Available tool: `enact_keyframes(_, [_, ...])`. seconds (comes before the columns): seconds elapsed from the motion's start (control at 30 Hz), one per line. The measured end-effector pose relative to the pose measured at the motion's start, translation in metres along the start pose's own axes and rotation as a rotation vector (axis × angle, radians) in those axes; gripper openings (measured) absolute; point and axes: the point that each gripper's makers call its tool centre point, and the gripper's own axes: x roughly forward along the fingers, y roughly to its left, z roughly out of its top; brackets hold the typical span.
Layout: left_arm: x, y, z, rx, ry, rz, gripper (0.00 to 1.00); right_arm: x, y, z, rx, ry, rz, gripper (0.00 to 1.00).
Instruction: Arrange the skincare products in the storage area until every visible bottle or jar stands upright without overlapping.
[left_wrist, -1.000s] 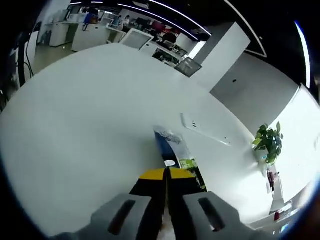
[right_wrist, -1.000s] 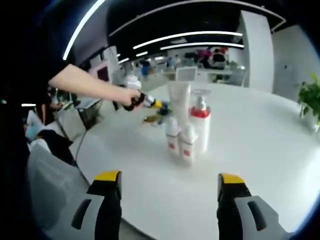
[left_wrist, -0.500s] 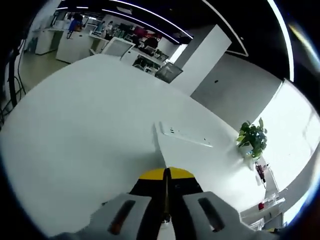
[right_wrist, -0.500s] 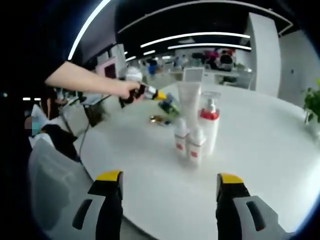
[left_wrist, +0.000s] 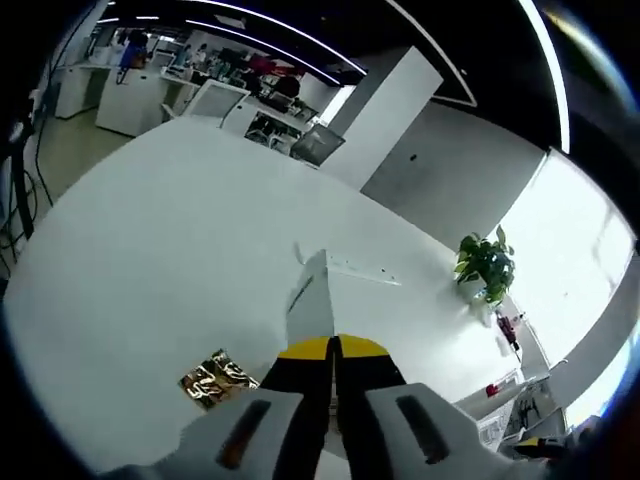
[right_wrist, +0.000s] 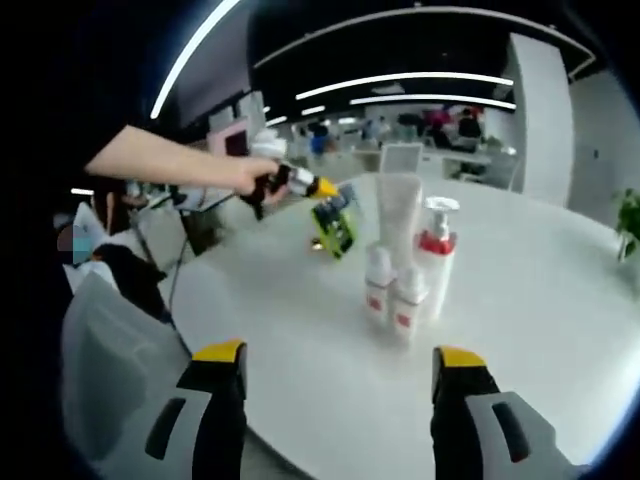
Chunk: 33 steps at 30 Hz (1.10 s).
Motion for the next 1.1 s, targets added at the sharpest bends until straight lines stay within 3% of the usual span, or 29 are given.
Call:
enact_keyframes(0.33, [-0.034, -0.019, 0.008, 0.015, -0.020, -0.056, 0.04, -0.002, 0.011, 0.012, -0.029, -0.038, 0.041, 0.74])
enact_keyframes(0.7, [-0.077, -0.063, 0.000, 0.059, -0.030, -0.162, 0.04, -0.004, 0.024, 0.013, -0.063, -0.051, 0.098, 0.76])
enact_keyframes(0.87, [-0.092, -0.088, -0.007, 0.079, -0.024, -0.219, 0.04, -0.002, 0.037, 0.024, -0.048, -0.081, 0.183, 0.76])
enact_keyframes(1.0, [-0.106, -0.111, -0.010, 0.082, -0.029, -0.267, 0.04, -0.001, 0.052, 0.045, 0.042, -0.145, 0.303, 0.77])
enact_keyframes(1.1, [-0.117, -0.127, -0.012, 0.086, -0.028, -0.307, 0.04, 0.000, 0.062, 0.053, 0.115, -0.153, 0.400, 0.83])
